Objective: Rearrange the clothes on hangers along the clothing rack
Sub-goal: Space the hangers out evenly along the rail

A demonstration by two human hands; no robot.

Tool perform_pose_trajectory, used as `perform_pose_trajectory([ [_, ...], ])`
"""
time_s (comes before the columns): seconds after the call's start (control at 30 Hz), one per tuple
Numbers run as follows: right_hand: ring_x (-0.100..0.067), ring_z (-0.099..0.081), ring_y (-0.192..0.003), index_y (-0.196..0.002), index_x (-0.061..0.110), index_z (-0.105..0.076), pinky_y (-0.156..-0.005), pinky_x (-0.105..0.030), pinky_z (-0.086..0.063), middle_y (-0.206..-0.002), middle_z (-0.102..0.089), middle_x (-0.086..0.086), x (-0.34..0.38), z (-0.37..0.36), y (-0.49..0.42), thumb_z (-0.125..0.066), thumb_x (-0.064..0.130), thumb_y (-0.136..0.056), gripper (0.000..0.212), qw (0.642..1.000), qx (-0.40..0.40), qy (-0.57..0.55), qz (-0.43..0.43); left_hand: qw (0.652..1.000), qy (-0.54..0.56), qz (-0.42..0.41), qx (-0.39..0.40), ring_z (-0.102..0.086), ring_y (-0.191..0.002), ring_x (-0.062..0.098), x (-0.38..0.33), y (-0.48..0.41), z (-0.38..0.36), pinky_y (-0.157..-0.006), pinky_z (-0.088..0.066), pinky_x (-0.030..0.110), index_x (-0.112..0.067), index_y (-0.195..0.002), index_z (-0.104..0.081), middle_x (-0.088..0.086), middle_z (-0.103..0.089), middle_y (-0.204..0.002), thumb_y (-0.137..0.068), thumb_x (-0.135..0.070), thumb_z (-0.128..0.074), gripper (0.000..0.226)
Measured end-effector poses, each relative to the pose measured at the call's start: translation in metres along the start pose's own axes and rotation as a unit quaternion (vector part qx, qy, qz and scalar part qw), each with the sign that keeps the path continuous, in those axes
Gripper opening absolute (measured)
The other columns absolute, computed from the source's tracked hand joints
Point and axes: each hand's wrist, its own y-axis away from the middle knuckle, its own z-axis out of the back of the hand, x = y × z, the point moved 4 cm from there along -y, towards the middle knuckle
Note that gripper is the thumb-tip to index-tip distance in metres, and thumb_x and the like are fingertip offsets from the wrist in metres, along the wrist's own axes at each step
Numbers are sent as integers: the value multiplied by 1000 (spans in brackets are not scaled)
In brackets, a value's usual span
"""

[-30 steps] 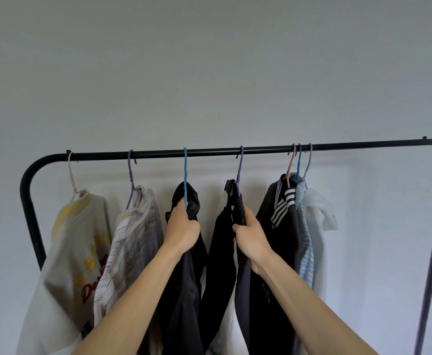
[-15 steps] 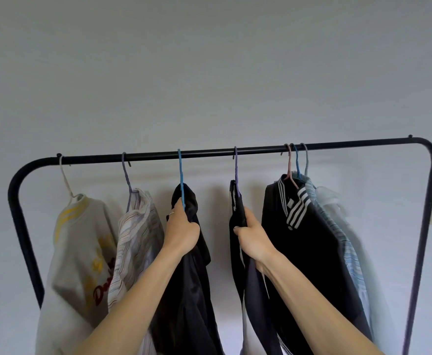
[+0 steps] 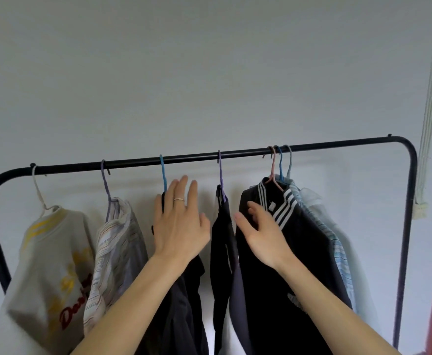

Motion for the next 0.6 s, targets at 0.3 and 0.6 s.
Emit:
perform_pose_trajectory([
  [0.3,-30,-57,-102,-120,14,-58,-81,-38,-49,-114,-62,-7,-18,85,15,-54,30,-91,33,939,-132,318,9,878,346,220,246,-48,-114,21,-44,-15,-50,-82,-48,31,-18,-146,-24,8,-43,-136,-85,-22,-54,69],
  [0.6,-17,-62,-92,-96,14,-65,-73,-24,-46,-94,-68,0,-28,79,-31,-50,13,-90,16,991,75,59,-90,834,405,300,227,-50,-66,15,-56,-19,-54,-52,-36,23,-8,-134,-42,24,-50,-126,-87,-3,-33,48],
])
